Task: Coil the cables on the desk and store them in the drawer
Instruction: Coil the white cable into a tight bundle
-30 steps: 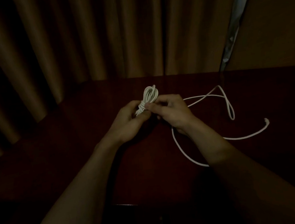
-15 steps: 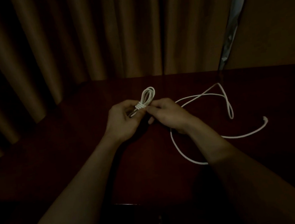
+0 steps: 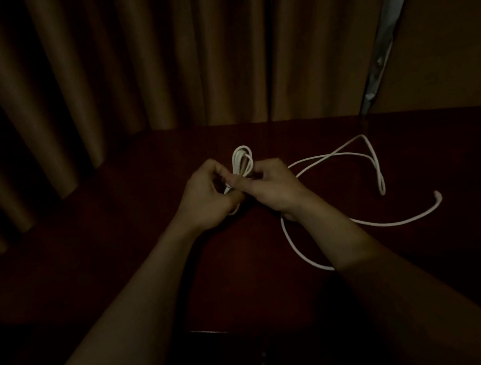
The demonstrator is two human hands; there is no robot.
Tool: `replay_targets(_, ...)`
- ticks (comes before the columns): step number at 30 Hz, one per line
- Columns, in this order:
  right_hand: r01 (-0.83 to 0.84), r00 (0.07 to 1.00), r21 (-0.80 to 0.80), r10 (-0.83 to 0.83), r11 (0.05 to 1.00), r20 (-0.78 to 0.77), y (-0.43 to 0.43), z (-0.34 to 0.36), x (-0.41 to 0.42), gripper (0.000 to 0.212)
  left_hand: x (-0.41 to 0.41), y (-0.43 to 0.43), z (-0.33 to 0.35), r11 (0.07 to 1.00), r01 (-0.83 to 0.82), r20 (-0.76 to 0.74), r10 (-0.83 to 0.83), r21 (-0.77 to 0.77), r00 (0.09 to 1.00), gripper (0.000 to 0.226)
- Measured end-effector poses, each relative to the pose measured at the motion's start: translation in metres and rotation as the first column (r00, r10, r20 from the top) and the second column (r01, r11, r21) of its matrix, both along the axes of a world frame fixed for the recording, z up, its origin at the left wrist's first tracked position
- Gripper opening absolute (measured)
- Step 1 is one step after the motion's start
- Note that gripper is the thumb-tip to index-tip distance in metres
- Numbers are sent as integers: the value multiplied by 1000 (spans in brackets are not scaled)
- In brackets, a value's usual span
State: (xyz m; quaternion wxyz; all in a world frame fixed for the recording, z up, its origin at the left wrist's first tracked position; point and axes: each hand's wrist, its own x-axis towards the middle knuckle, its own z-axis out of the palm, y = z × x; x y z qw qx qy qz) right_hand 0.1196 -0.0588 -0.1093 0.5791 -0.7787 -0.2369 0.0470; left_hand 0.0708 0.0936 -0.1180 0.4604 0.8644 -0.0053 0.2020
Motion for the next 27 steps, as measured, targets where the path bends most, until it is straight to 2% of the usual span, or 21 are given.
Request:
replay_targets(3, -41, 998, 65, 44, 997, -39, -3, 1, 0, 13, -2, 0, 3, 995, 97, -68, -96, 5, 993, 38)
replay_targets(5, -34, 997, 109, 41, 993, -62, -5, 0, 2, 10, -4, -3, 5, 978, 204, -79, -206, -31, 975, 39)
replay_targets(7, -10, 997, 138, 19, 990, -69, -8, -1, 7, 8, -5, -4, 7, 957, 274, -72, -282, -97, 957, 30)
replay_targets(11, -12, 998, 130, 20, 991, -62, -9, 0, 7, 2, -4, -2, 9, 950, 261, -49, -273, -173, 961, 27)
replay_targets(14, -44, 997, 120, 52, 992, -59, -12, 0, 10, 8, -2, -2, 7, 957, 244, -11, -249, -156, 968, 25)
replay_targets(23, -128, 988, 29, 130, 991, -78, -15, 2, 9, 25, -1, 0, 5, 939, 231, 49, -226, -256, 973, 22)
replay_targets(27, -57, 997, -19, 56, 998, -51, -13, 1, 11, 29, 0, 3, 7, 922, 216, 94, -196, -322, 976, 21)
